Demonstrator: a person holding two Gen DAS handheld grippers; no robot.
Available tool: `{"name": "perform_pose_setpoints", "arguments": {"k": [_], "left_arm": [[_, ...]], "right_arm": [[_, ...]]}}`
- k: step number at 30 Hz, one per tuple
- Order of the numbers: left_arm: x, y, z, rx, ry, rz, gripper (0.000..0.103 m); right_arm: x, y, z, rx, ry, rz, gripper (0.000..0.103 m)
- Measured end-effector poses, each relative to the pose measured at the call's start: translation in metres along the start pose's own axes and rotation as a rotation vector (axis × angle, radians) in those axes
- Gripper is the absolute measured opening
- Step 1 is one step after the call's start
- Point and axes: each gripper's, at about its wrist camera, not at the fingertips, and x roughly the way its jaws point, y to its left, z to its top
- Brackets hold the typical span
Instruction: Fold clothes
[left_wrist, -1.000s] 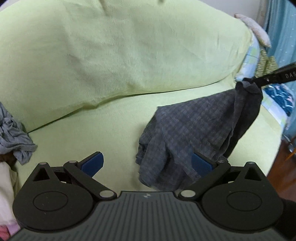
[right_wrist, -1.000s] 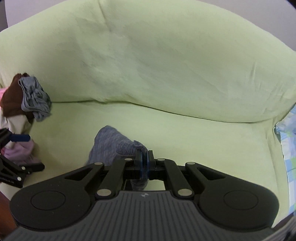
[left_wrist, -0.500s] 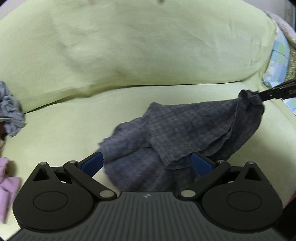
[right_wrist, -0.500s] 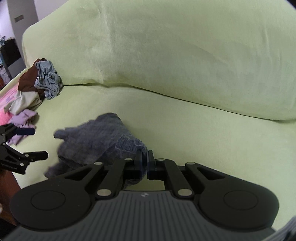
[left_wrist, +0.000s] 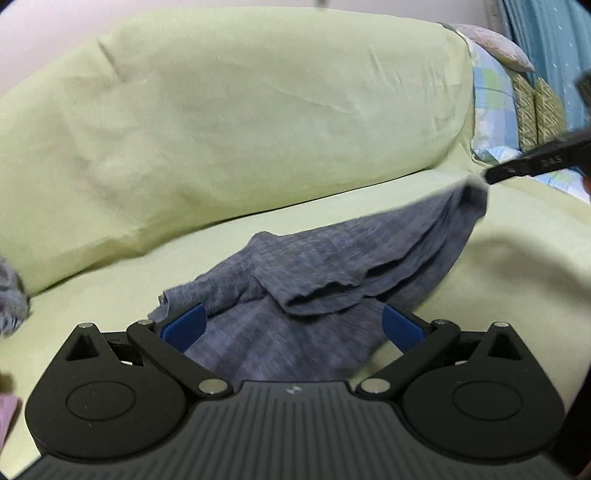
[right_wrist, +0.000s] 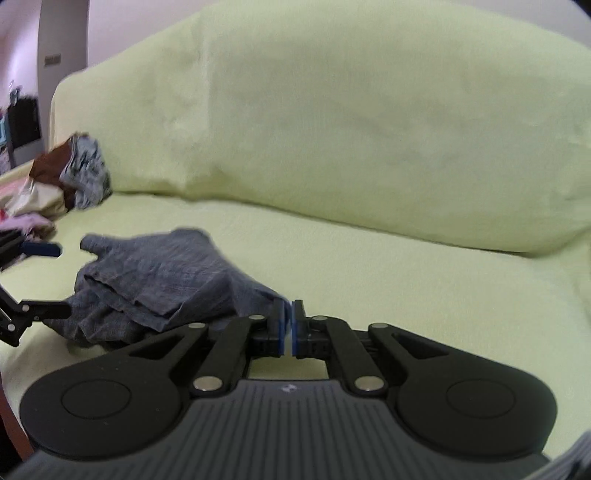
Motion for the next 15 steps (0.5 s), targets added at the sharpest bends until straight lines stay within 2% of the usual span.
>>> {"name": "perform_pose_setpoints", "arguments": {"k": [3,5,6,8,12,15], "left_arm": [[-0.018,-0.014,0.005,0.049,0.002,0.030,0.102],[-0.025,-0.019,0.008,0.056,0.017,0.046,0.102],[-0.029,-0.021,0.011,0.053,0.031,0.052,0.102],[-0.035,-0.023,0.014,0.073,0.052,0.062,0.102],[-0.039,-0.016,0.017,0.115,0.059,0.085,0.102],[-0.033,-0.001,0.015,0.118,0.052,0.081,0.102]], "right_arm": [[-0.030,-0.015,-0.011,-0.019,-0.005,-0.049,0.000],[-0.038,-0.024,-0.013,0.006,-0.007,-0.024,0.005],[-0.041,-0.018,-0.013,-0.022,-0.017,0.002,0.007],[-0.049,-0.005,-0.014,-0.078,-0.038,0.054,0.023],[-0.048,0.027,-0.004,-0.206,-0.055,0.166,0.026],[-0.017,0.058,0.009,-0.326,-0.045,0.212,0.027]]}}
